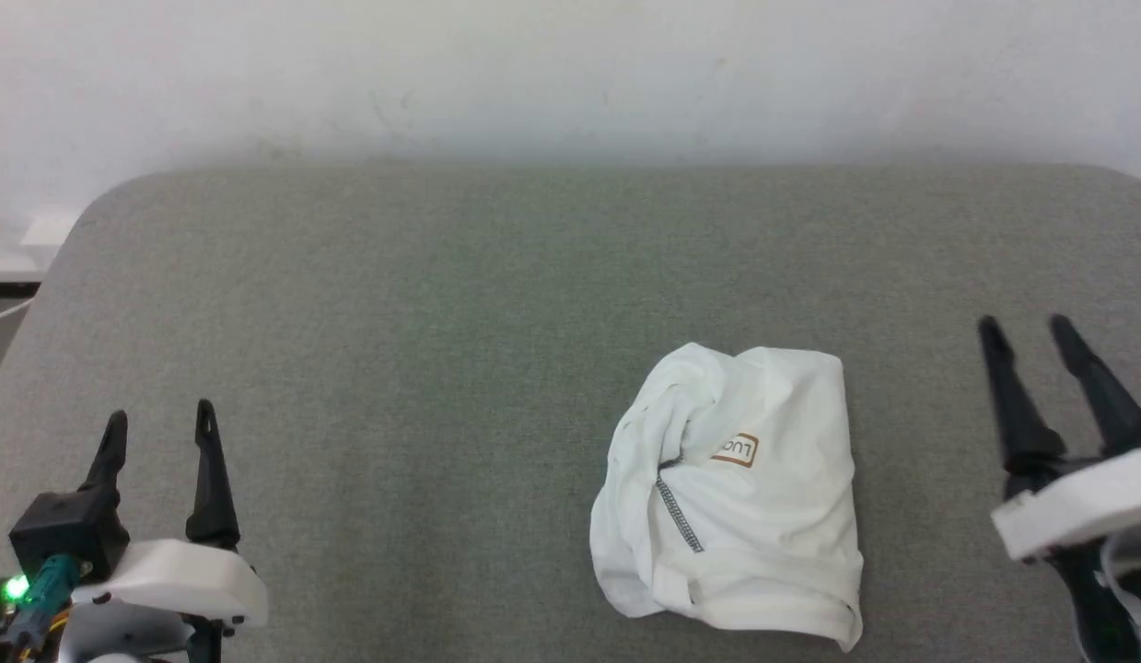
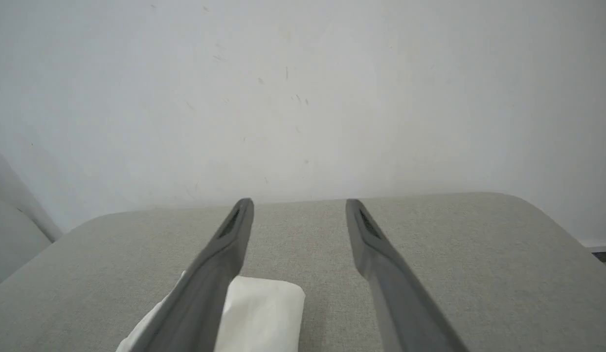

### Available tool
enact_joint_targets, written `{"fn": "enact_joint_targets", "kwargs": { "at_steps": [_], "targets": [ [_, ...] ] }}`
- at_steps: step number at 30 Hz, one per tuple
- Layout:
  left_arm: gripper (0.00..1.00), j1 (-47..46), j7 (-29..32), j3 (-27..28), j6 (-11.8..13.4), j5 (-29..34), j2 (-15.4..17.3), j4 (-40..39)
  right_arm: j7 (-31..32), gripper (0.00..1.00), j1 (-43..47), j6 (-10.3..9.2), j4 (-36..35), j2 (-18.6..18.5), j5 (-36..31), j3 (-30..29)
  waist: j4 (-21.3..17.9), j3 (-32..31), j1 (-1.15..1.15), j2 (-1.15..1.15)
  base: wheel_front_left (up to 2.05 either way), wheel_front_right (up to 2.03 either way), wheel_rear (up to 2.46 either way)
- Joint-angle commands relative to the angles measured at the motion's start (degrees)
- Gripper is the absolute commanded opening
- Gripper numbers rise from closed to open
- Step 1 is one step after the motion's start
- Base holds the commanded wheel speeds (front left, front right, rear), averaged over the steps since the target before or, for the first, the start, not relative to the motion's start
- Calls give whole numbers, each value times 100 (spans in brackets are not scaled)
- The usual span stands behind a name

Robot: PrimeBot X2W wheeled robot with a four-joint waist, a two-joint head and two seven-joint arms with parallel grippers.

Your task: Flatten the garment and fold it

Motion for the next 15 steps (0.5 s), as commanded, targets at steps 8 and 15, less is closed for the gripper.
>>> {"fn": "enact_joint_targets", "kwargs": {
  "at_steps": [8, 15],
  "targets": [
    [100, 275, 44, 62, 3, -136, 117, 106, 73, 100, 872, -4, -514, 311, -282, -891, -255, -129, 1, 0, 0, 0, 0],
    [100, 370, 18, 13, -124, -250, 78, 159, 563, 100, 1211, -4, -336, 206, -99, -1258, -324, -151, 1, 0, 0, 0, 0]
  ]
}}
